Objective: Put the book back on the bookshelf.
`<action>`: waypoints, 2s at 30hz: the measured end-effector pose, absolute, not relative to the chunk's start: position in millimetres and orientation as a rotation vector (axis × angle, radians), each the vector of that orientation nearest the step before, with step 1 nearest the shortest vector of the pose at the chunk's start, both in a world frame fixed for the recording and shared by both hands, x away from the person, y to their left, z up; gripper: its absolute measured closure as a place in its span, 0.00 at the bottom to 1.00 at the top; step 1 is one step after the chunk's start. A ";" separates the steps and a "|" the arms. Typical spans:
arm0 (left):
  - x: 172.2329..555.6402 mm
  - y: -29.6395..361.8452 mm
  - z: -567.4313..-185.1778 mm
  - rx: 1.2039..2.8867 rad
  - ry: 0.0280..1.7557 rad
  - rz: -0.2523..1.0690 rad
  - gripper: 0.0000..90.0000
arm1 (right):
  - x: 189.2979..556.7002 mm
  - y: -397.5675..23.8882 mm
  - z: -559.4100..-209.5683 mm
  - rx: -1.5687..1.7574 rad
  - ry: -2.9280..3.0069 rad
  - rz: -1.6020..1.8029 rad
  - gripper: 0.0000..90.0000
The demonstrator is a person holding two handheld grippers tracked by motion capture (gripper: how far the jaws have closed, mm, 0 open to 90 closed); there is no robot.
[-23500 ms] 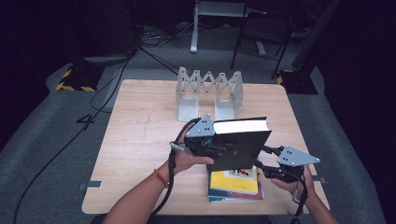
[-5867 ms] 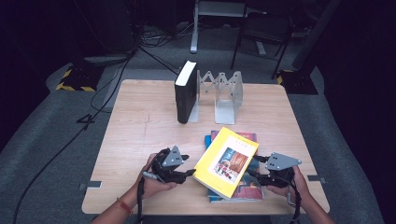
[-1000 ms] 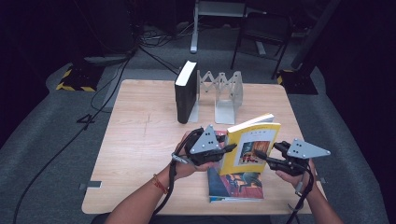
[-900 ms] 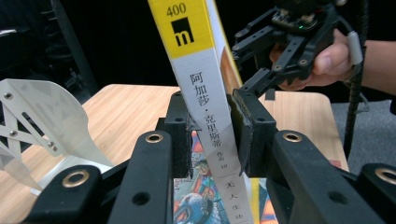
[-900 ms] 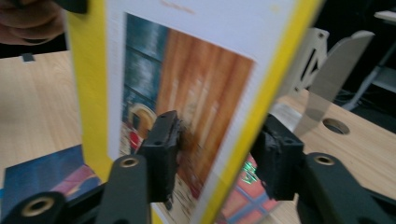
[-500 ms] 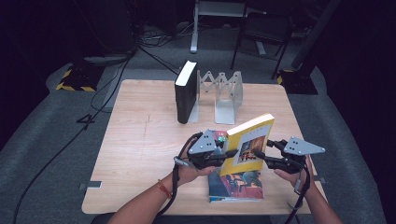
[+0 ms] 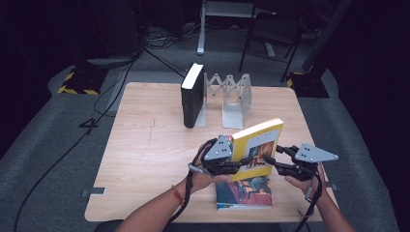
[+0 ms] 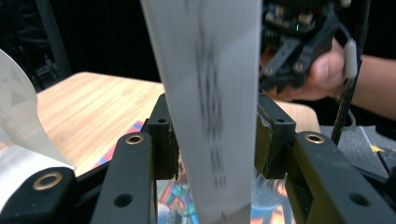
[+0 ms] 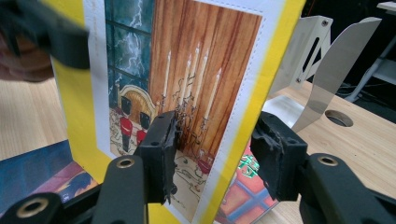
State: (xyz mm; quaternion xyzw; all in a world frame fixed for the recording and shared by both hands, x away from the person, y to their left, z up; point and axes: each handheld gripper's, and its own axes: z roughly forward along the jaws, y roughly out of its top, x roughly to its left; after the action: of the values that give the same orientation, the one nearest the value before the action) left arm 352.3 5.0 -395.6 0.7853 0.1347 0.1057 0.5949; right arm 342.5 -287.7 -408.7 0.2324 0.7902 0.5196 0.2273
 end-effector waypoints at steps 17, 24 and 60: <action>352.9 7.4 -380.6 1.867 0.321 0.317 0.83 | 340.8 -282.0 -404.5 0.648 2.158 1.392 0.49; 358.5 24.6 -374.6 1.838 0.387 0.382 0.83 | 341.5 -289.5 -403.0 0.680 2.152 1.390 0.47; 410.7 106.9 -400.3 1.701 0.934 0.772 0.83 | 344.1 -309.3 -424.0 0.767 2.198 1.200 0.40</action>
State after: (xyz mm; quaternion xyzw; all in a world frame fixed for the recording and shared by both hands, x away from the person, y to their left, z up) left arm 410.7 106.9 -400.3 0.7040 0.3865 0.3197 0.5027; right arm 344.1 -309.3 -424.0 0.2830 0.8107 0.4426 0.2585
